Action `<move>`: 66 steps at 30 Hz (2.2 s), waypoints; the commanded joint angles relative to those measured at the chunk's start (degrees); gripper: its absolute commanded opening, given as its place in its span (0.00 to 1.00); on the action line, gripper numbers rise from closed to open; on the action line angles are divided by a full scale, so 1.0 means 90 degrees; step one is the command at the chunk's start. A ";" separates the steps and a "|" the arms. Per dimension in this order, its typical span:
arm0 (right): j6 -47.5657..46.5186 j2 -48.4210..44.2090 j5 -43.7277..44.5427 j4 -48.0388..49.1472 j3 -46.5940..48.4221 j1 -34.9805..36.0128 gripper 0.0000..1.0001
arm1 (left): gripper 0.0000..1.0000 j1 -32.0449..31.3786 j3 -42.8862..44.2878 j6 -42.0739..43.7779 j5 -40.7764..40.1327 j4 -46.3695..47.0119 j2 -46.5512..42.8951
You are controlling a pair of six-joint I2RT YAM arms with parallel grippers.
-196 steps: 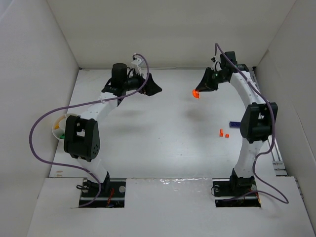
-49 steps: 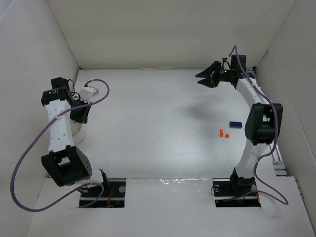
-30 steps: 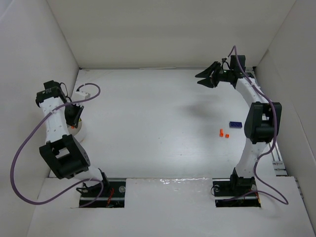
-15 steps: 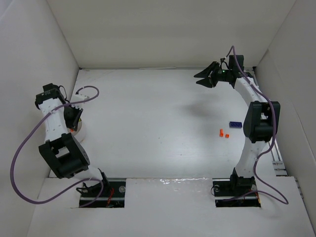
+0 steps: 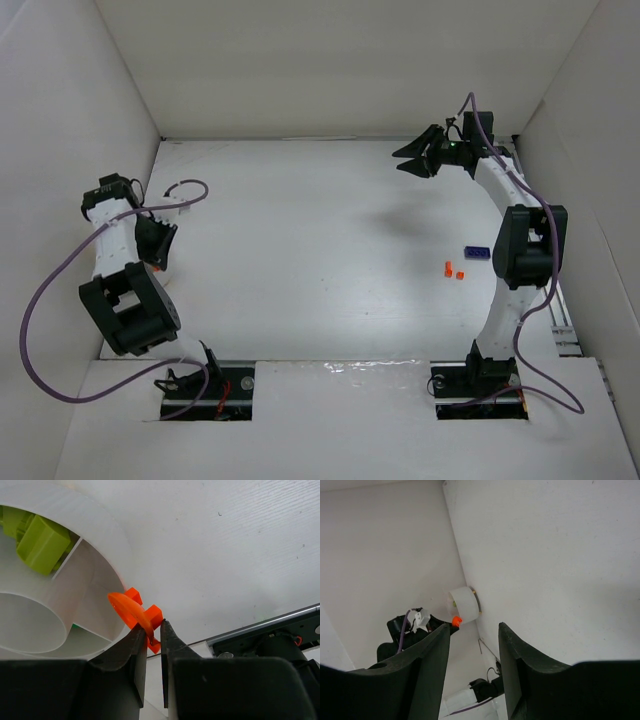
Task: Sort the legos into containers by color
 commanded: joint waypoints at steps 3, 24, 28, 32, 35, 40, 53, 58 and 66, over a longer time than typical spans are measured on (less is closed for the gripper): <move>-0.0064 0.0005 -0.0103 0.0100 0.0246 0.0041 0.49 | 0.02 0.0155 0.0494 -0.0036 0.0153 -0.0117 0.0109; -0.0064 0.0005 -0.0162 0.0100 0.0187 0.0041 0.50 | 0.11 0.0477 0.0749 -0.0104 0.0163 -0.0117 0.0529; -0.0064 0.0005 -0.0162 0.0100 0.0187 0.0099 0.50 | 0.24 0.0477 0.0749 -0.0163 0.0163 -0.0117 0.0588; -0.0064 0.0005 -0.0162 0.0100 0.0187 0.0099 0.50 | 0.34 0.0477 0.0885 -0.0163 0.0221 -0.0117 0.0588; -0.0064 0.0005 -0.0162 0.0100 0.0187 0.0099 0.51 | 0.38 0.0477 0.0964 -0.0163 0.0280 -0.0117 0.0646; -0.0064 0.0005 -0.0162 0.0100 0.0187 0.0099 0.51 | 0.39 0.0477 0.1188 -0.0222 0.0338 -0.0059 0.0646; -0.1400 -0.0375 0.1184 -0.0660 0.0119 0.0158 0.47 | 0.39 -0.0409 0.2419 -0.1349 0.1013 0.0759 -0.0007; -0.3498 -0.0893 0.1702 -0.1917 -0.0369 -0.0339 0.47 | 0.46 -0.2245 0.1922 -0.2525 0.0426 0.2545 -0.0740; -0.6242 -0.1937 0.3011 -0.2907 -0.1549 -0.1647 0.47 | 0.84 -0.3380 0.1939 -0.2995 0.1058 0.3135 -0.0360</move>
